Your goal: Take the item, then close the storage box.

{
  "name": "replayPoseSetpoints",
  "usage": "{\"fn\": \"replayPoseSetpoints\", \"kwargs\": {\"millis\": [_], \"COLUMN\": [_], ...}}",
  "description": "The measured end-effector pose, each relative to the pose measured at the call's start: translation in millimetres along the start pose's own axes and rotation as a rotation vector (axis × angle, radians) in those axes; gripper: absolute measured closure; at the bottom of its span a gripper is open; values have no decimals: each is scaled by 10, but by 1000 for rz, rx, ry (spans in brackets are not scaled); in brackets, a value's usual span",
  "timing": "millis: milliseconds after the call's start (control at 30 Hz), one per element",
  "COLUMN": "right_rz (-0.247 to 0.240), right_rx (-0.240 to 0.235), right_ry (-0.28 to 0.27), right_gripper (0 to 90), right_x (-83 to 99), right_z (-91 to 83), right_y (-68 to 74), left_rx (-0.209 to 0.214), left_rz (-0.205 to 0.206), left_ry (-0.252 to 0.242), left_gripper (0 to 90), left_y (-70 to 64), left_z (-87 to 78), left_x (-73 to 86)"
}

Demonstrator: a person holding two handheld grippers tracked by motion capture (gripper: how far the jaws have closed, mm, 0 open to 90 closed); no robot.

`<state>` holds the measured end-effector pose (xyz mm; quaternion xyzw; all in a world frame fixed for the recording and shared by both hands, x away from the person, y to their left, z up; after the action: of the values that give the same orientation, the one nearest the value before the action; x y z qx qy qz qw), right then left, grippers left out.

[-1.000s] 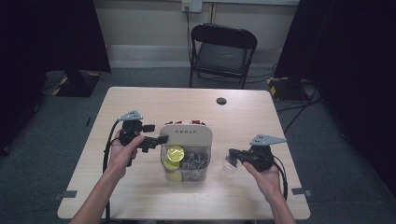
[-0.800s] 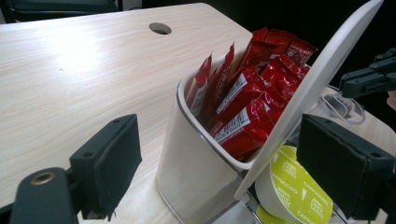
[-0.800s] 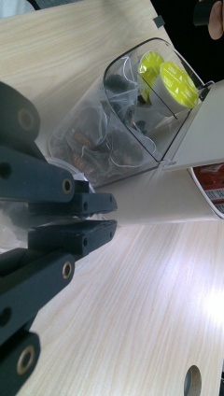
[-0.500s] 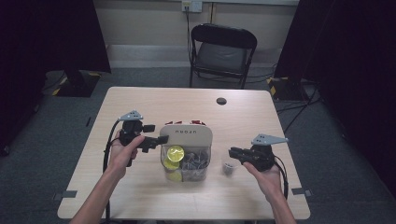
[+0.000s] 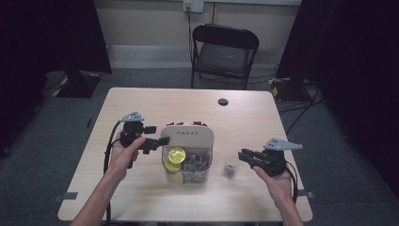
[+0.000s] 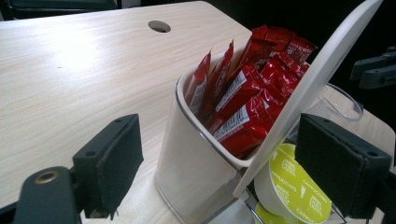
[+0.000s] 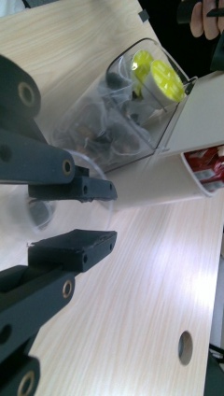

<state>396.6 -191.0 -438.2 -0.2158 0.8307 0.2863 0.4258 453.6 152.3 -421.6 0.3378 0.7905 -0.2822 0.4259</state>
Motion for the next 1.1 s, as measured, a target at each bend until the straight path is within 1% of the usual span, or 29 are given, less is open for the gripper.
{"fn": "replayPoseSetpoints", "kwargs": {"millis": [100, 167, 267, 333, 467, 533, 633, 667, 700, 767, 800, 867, 933, 1000, 1100], "right_rz": [7, 24, 40, 50, 60, 66, 74, 72, 72, 72, 69, 66, 61, 53, 53], "right_rx": [25, 42, 79, 92, 130, 155, 173, 179, 186, 195, 202, 212, 223, 234, 251], "right_ry": [15, 15, 24, 34, 48, 55, 75, 88, 99, 111, 115, 123, 134, 148, 165], "right_gripper": [716, 693, 642, 631, 539, 481, 426, 415, 397, 383, 370, 358, 340, 320, 297], "right_x": [81, 129, 213, 267, 378, 430, 511, 541, 566, 603, 616, 645, 675, 704, 738], "right_z": [-64, -99, -144, -162, -179, -164, -120, -105, -90, -68, -59, -44, -25, -12, 13], "right_y": [-81, -137, -242, -283, -364, -411, -459, -472, -484, -510, -524, -541, -557, -571, -605], "left_rx": [-3, 5, 2, -1, -5, -8, -14, -14, -14, -15, -16, -18, -14, -19, -27], "left_rz": [1, 0, -3, 0, -7, -8, -5, 1, -4, -6, -2, -6, -10, -15, -12], "left_ry": [5, 3, 4, 3, -1, -1, -8, -3, -10, -23, -26, -29, -46, -67, -78], "left_gripper": [151, 151, 151, 152, 154, 154, 162, 162, 162, 163, 164, 166, 171, 171, 171], "left_y": [6, 10, 10, 10, 10, 14, 1, 3, 0, -1, 3, 7, 15, 26, 60], "left_z": [-3, -3, -6, -9, -21, -33, -52, -67, -79, -109, -126, -164, -213, -266, -337], "left_x": [9, 11, 13, 12, 7, 5, -12, -18, -33, -57, -64, -79, -110, -146, -175]}}
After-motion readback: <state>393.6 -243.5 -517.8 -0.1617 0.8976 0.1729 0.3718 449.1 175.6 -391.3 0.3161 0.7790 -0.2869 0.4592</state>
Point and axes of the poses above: each handheld gripper's, and its own axes: z roughly forward along the jaws, x roughly out of its underside, y roughly to its left, the point moved 7 cm from there along z, roughly forward along the jaws, and after that the axes turned 8 degrees about z, right-handed, at the moved point
